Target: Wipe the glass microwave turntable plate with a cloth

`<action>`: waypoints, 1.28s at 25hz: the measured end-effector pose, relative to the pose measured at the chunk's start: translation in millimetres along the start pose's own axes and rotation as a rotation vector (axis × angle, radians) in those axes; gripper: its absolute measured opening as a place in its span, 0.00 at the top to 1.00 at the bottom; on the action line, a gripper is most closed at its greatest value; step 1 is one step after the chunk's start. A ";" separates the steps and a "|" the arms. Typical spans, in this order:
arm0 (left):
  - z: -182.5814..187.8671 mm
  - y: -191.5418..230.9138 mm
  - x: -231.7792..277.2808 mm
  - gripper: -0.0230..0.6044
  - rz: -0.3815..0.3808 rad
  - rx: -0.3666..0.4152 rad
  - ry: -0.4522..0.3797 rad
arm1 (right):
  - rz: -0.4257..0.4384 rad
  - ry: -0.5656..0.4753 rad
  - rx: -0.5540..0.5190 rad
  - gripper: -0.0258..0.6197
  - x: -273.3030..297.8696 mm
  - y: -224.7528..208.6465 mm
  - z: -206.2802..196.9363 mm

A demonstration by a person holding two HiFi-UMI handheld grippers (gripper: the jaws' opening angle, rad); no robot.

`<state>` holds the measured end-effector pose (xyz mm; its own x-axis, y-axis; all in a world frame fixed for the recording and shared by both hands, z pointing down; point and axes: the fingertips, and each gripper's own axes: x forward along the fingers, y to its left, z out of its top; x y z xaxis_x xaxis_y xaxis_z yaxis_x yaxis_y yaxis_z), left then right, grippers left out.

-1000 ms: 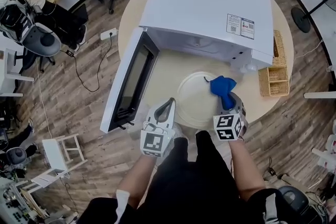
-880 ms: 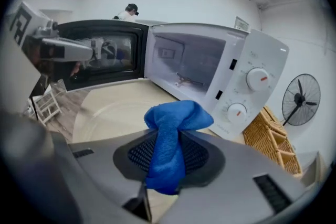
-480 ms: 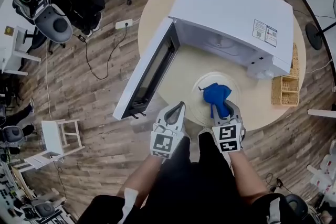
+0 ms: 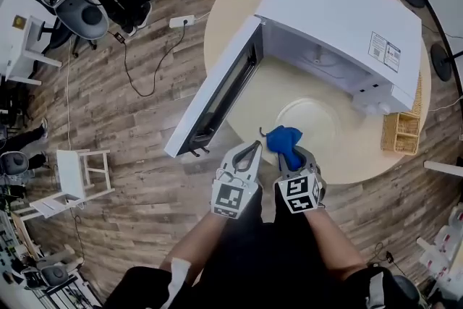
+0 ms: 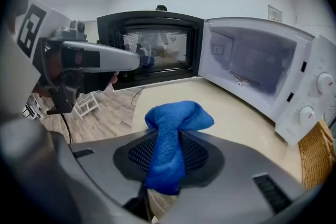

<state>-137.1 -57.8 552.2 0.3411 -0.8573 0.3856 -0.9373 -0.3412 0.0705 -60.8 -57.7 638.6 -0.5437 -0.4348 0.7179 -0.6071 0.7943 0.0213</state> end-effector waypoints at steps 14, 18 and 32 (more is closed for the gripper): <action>6.3 -8.6 -7.5 0.95 -0.010 0.012 -0.015 | -0.009 0.087 -0.042 0.81 9.3 -0.7 -24.2; 12.2 -13.2 -6.9 0.95 -0.018 0.032 -0.029 | -0.045 0.094 -0.047 0.81 2.4 -13.1 -33.8; 21.1 -41.4 7.4 0.95 -0.115 0.078 0.004 | -0.189 0.122 -0.031 0.80 -26.9 -74.4 -67.3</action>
<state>-94.3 -58.2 532.8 0.4454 -0.8095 0.3825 -0.8837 -0.4661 0.0425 38.0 -76.6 664.5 -0.3468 -0.5241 0.7779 -0.6724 0.7171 0.1834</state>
